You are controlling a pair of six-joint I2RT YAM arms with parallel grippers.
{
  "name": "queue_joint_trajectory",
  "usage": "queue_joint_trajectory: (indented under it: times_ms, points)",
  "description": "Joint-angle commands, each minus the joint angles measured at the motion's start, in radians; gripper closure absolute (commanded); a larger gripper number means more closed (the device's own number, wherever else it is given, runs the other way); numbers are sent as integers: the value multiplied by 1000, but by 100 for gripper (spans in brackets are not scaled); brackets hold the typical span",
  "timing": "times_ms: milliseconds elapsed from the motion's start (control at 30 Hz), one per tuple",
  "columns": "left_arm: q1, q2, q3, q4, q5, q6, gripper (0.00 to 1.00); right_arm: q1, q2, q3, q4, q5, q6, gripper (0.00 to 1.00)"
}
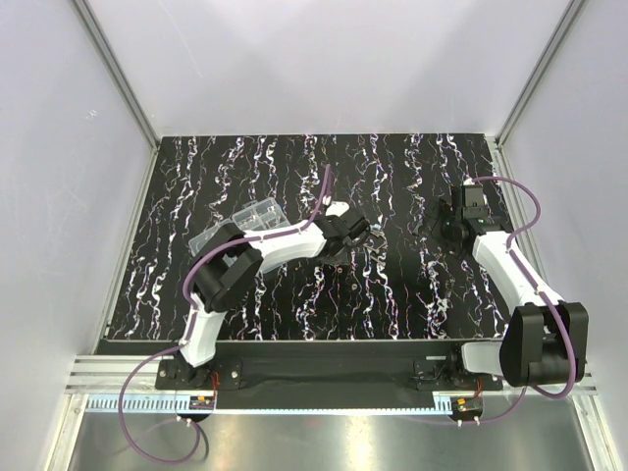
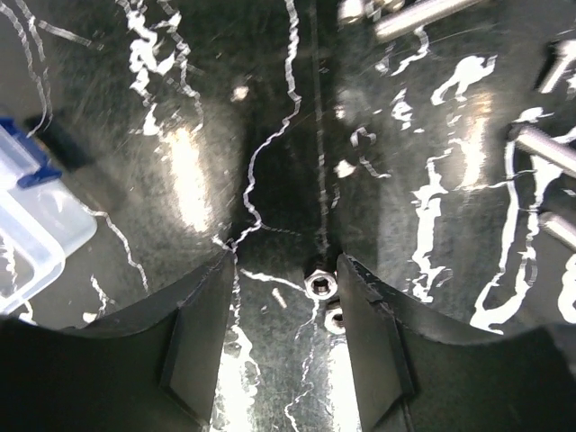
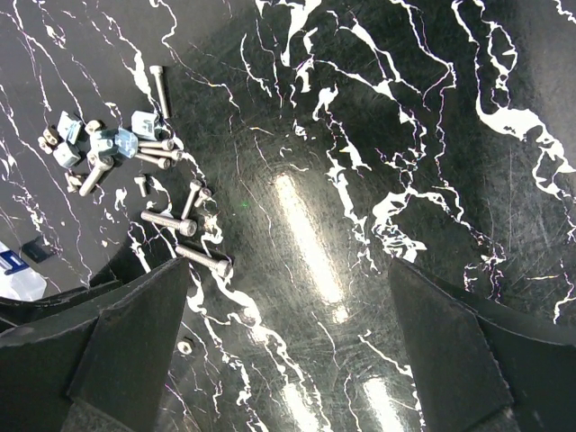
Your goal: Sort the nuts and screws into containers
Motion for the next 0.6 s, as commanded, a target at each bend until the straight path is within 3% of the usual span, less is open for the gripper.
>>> queue_joint_trajectory:
  times_ms: [0,233,567]
  points:
    - [-13,19,45,-46,-52,-47,46,4,-25,-1,26,-13,-5,0]
    - [-27,42,45,-52,-45,-58,51,4,-22,-4,25,-14,-2,0]
    - [-27,39,17,-19,-32,-62,82,4,-20,-8,23,-2,-3,0]
